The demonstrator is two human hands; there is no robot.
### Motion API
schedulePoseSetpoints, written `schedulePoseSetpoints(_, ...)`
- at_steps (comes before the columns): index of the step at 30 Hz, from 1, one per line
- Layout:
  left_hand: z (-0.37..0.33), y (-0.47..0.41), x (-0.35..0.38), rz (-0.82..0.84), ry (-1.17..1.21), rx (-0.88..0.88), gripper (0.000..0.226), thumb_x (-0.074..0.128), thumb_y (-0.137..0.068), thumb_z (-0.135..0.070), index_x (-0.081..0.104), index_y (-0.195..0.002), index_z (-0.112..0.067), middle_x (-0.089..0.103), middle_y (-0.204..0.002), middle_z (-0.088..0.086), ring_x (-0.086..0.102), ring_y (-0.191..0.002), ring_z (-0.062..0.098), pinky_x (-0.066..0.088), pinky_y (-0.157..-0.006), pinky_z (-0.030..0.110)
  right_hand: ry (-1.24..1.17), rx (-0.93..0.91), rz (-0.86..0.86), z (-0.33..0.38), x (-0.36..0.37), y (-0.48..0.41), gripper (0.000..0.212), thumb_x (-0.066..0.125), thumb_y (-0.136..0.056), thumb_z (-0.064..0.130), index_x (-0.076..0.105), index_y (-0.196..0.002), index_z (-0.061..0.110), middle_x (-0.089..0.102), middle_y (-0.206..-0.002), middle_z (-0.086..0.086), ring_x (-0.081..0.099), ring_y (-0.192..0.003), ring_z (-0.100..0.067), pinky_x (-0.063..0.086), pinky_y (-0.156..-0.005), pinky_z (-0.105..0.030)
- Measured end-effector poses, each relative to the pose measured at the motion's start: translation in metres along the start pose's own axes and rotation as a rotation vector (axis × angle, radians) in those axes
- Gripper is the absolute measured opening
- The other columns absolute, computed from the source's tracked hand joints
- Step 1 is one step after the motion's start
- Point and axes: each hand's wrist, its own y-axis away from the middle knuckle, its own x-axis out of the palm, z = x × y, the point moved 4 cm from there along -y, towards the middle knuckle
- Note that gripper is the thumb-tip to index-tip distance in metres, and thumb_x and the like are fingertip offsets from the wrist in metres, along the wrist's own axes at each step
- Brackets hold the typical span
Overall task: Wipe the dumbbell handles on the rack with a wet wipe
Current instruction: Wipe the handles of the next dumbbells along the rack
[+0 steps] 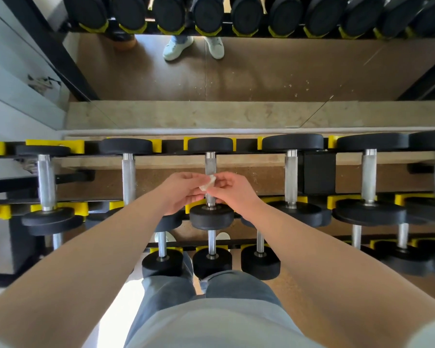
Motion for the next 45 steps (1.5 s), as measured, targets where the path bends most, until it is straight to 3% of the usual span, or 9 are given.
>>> schedulePoseSetpoints(3,0.003,0.000,0.005,-0.030,-0.017,0.003,0.024,0.067,-0.098,-0.026,0.069,-0.117,-0.011,0.077,-0.108,0.009,0.073,-0.089,0.014,0.058,-0.077,0.026,-0.021,0.053,-0.094,-0.008,-0.006,-0.002,0.023,0.084,-0.084,0.021,0.068,-0.099,0.028,0.073,-0.095,0.003,0.073,-0.092,-0.016,0.063,-0.084,-0.034)
schedulePoseSetpoints(7,0.011,-0.016,0.001,-0.361,-0.188,0.024,0.038,0.071,-0.095,-0.036,0.065,-0.126,-0.015,0.074,-0.112,0.005,0.072,-0.101,0.018,0.060,-0.081,0.033,0.156,0.200,-0.284,-0.024,-0.019,-0.007,0.020,0.072,-0.089,0.017,0.066,-0.105,0.027,0.069,-0.104,0.006,0.069,-0.096,-0.017,0.060,-0.088,-0.036)
schedulePoseSetpoints(13,0.016,-0.020,0.012,-0.316,-0.678,0.057,0.052,0.069,-0.096,-0.036,0.058,-0.142,-0.015,0.066,-0.133,0.006,0.063,-0.117,0.025,0.050,-0.096,0.035,0.614,0.256,0.122,-0.030,-0.001,-0.019,0.011,0.061,-0.097,0.019,0.070,-0.103,0.021,0.068,-0.092,0.000,0.065,-0.087,-0.021,0.045,-0.063,-0.027)
schedulePoseSetpoints(17,0.020,-0.015,0.004,-0.281,-0.805,0.017,0.043,0.073,-0.090,-0.043,0.070,-0.123,-0.016,0.073,-0.107,0.002,0.068,-0.096,0.020,0.058,-0.088,0.039,0.131,0.349,-0.029,-0.026,-0.007,-0.037,0.028,0.060,-0.093,0.002,0.072,-0.117,0.014,0.073,-0.109,-0.009,0.069,-0.101,-0.027,0.058,-0.093,-0.042)
schedulePoseSetpoints(21,0.026,-0.007,0.004,-0.264,-0.744,0.039,0.040,0.075,-0.091,-0.039,0.071,-0.127,-0.022,0.073,-0.106,-0.005,0.066,-0.090,0.009,0.054,-0.075,0.022,-0.309,0.335,-0.155,-0.014,-0.010,-0.059,0.039,0.056,-0.095,-0.004,0.065,-0.127,0.015,0.071,-0.116,-0.019,0.071,-0.107,-0.037,0.062,-0.088,-0.050)
schedulePoseSetpoints(30,0.021,-0.010,-0.002,-0.406,-0.367,0.136,0.032,0.074,-0.093,-0.030,0.072,-0.125,-0.025,0.073,-0.120,-0.007,0.066,-0.104,0.009,0.053,-0.098,0.032,0.594,0.411,0.288,-0.012,-0.003,-0.036,0.015,0.054,-0.099,0.007,0.063,-0.088,0.013,0.062,-0.087,-0.007,0.061,-0.078,-0.017,0.056,-0.069,-0.028)
schedulePoseSetpoints(38,0.027,-0.016,-0.005,-0.373,-0.136,0.023,0.009,0.074,-0.094,-0.021,0.072,-0.098,-0.029,0.076,-0.100,-0.008,0.073,-0.092,0.006,0.059,-0.089,0.032,-0.428,0.328,-0.082,0.001,-0.003,-0.064,0.034,0.043,-0.102,-0.008,0.065,-0.119,0.012,0.071,-0.102,-0.012,0.070,-0.089,-0.027,0.061,-0.074,-0.039)
schedulePoseSetpoints(41,0.025,-0.016,-0.005,-0.373,-0.163,0.038,0.010,0.073,-0.094,-0.022,0.072,-0.103,-0.028,0.075,-0.101,-0.008,0.072,-0.093,0.007,0.060,-0.086,0.031,0.089,0.338,0.074,-0.012,-0.009,-0.061,0.028,0.048,-0.099,-0.005,0.068,-0.111,0.012,0.072,-0.107,-0.014,0.071,-0.099,-0.031,0.062,-0.084,-0.041)
schedulePoseSetpoints(45,0.025,-0.016,-0.004,-0.357,-0.160,0.095,0.027,0.073,-0.094,-0.021,0.071,-0.120,-0.026,0.073,-0.110,-0.008,0.070,-0.102,0.011,0.059,-0.088,0.032,0.674,0.322,0.316,-0.020,-0.006,-0.043,0.013,0.055,-0.095,0.006,0.067,-0.091,0.007,0.063,-0.085,-0.011,0.057,-0.076,-0.023,0.048,-0.068,-0.035)
